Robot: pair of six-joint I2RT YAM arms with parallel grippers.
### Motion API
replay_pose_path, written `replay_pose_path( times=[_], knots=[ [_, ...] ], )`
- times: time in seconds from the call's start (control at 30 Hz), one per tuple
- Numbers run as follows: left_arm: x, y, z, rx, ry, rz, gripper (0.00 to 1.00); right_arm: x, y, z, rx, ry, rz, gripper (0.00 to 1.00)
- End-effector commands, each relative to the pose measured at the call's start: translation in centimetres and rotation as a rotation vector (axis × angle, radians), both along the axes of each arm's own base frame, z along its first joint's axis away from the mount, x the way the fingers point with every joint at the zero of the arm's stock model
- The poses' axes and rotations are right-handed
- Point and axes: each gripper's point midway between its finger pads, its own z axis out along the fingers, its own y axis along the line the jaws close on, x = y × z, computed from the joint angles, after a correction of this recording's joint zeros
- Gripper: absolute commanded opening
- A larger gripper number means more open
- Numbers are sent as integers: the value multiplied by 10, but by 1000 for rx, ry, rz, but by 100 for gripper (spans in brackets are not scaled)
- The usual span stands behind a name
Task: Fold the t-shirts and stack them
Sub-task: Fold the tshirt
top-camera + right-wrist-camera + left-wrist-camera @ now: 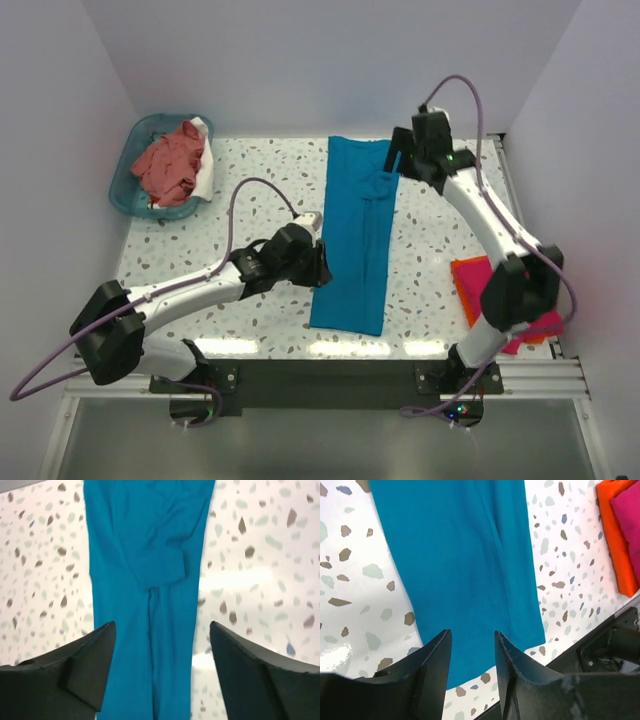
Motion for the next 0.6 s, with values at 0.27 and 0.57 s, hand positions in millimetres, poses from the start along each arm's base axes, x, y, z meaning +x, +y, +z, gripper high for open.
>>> replay_pose_path(
  times=[0.27, 0.57],
  knots=[
    [-49, 19, -40, 143, 100, -215, 47, -253, 53, -116, 76, 279, 159, 58],
    [-62, 27, -65, 215, 126, -226, 51, -322, 47, -151, 71, 370, 181, 53]
  ],
)
